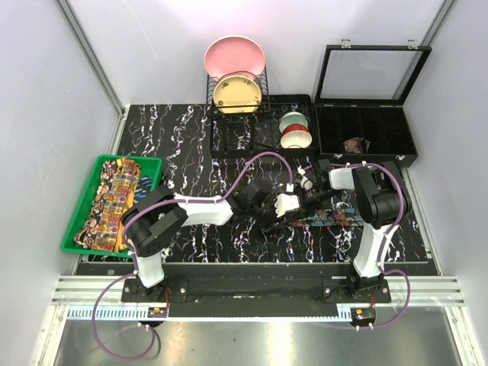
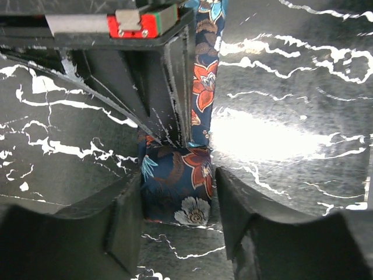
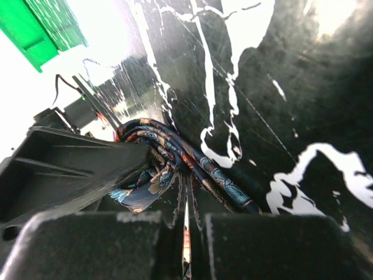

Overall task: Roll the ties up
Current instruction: Roll the tie at the center of the board.

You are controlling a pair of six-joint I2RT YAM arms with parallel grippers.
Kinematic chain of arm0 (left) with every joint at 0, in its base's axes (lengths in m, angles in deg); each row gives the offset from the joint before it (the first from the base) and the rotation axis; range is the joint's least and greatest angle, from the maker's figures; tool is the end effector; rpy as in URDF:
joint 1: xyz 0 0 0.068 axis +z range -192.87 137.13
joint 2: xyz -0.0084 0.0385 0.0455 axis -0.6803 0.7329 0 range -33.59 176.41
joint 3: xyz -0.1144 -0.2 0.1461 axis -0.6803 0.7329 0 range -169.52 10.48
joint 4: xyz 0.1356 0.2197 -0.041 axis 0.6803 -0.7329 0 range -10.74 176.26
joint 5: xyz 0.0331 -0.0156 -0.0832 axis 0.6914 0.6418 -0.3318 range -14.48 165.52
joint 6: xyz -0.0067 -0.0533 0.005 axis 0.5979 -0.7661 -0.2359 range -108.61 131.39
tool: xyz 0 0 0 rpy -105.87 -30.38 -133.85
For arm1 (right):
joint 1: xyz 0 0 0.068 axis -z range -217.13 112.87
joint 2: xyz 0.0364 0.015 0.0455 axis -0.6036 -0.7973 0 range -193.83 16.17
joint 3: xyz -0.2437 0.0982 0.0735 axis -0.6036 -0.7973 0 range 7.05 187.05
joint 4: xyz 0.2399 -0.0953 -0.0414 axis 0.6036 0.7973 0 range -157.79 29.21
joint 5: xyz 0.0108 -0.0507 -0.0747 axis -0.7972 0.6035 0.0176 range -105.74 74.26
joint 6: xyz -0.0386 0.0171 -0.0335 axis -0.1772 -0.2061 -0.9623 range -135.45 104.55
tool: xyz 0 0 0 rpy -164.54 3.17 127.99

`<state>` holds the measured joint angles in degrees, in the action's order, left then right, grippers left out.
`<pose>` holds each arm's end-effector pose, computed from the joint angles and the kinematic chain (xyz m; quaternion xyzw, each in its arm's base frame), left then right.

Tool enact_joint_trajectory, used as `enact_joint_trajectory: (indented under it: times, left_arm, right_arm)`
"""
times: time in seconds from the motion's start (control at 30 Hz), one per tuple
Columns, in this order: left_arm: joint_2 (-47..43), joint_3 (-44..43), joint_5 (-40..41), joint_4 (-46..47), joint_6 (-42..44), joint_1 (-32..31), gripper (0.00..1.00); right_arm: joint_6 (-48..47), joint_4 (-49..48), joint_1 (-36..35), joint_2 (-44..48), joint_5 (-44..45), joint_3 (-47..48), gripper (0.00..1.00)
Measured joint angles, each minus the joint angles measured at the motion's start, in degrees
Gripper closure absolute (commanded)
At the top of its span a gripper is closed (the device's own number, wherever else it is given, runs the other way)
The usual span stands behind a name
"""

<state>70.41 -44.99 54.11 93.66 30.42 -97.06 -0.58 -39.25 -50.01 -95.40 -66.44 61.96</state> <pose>0.2070 -0.3091 0.1553 0.5952 0.6723 -0.2840 0.3363 0.2960 0.0959 0.0912 0.0023 -0.9031 -0.4243 0.0659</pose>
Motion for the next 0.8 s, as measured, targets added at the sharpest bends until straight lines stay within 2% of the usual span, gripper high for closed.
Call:
enact_joint_trajectory:
  times: [0.13, 0.23, 0.3, 0.4, 0.53, 0.67, 0.8]
  left_arm:
    - [1.03, -0.17, 1.07, -0.42, 0.57, 0.2, 0.55]
    - [2.27, -1.4, 1.27, -1.7, 0.79, 0.2, 0.67]
    - [2.73, -2.16, 1.29, -2.54, 0.68, 0.2, 0.83]
    - [2.93, -2.99, 1.03, -4.0, 0.9, 0.2, 0.9]
    - [2.95, -3.06, 0.59, -4.11, 2.03, 0.31, 0.91]
    - [2.95, -3.04, 0.17, -4.26, 3.32, 0.33, 0.93]
    - [2.93, -3.02, -0.2, -4.28, 4.11, 0.39, 0.94]
  right_arm:
    - [1.2, -2.23, -0.17, 0.28, -0.83, -0.94, 1.0]
    - [1.86, -3.34, -0.46, 0.35, -1.16, -1.29, 1.0]
    - [2.08, -3.67, -0.48, 0.46, -1.33, -1.49, 1.0]
    - [2.32, -3.63, -0.46, 0.83, -1.4, -1.7, 0.89]
    - [1.46, -1.14, 0.28, 1.92, -1.09, -1.6, 0.77]
    - [-1.05, 5.42, 2.29, 4.81, -1.16, 0.24, 0.76]
    - [-2.05, 7.8, 3.91, 6.67, -1.16, 2.05, 0.78]
